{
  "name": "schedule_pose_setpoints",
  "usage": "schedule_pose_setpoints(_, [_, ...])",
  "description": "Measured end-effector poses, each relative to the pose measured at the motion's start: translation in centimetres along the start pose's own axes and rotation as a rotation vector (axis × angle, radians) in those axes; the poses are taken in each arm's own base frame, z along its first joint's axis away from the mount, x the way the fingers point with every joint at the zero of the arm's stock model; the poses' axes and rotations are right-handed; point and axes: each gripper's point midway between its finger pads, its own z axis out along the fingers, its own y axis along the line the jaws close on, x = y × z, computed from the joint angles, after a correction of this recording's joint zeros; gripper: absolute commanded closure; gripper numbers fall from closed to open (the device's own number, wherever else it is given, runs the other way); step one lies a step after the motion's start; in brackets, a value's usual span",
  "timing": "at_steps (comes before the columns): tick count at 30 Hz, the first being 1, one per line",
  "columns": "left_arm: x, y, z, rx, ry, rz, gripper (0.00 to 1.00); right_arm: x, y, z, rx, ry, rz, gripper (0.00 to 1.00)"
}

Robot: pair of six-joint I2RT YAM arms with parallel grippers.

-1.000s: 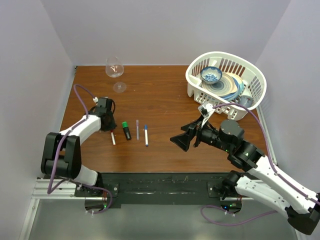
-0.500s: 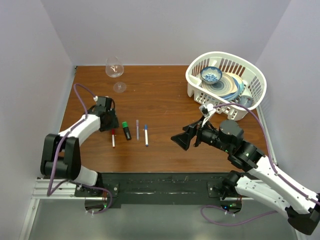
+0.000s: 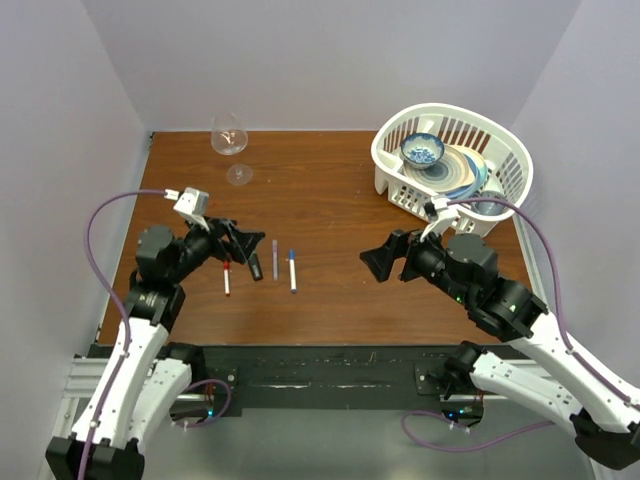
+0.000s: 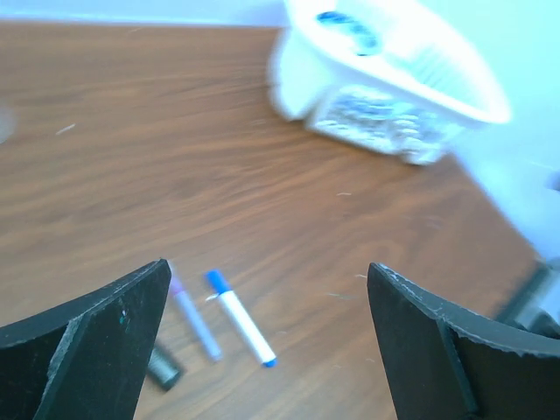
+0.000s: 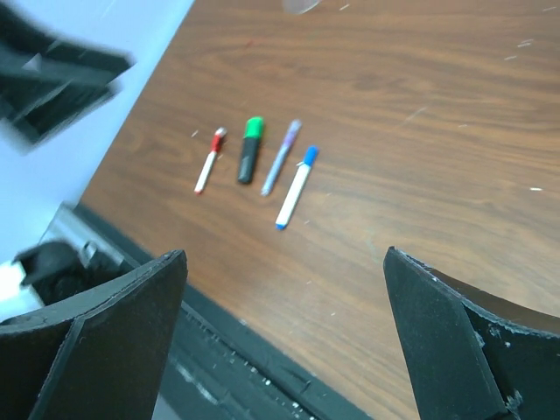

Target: Insert the pens into the pen caps

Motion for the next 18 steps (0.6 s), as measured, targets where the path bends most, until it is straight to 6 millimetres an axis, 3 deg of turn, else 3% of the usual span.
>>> schedule_pose_setpoints(5, [0.2, -4.7, -2.1, 0.248, -0.069, 0.025, 0.0, -1.4, -0.5, -0.2, 0.052, -0.039, 0.014, 0.01])
schedule_pose_setpoints(9, [-0.4, -7.1, -3.6, 0.359, -0.117, 0.051, 0.0, -1.6, -0.7, -0.1, 0.067, -0.049, 0.02, 0.01])
schedule_pose_setpoints(18, [-0.7, -8.6, -4.6, 0.436, -0.126, 0.074, 0.0, -1.5, -1.3, 0.1, 0.083, -0.072, 0.028, 0.01])
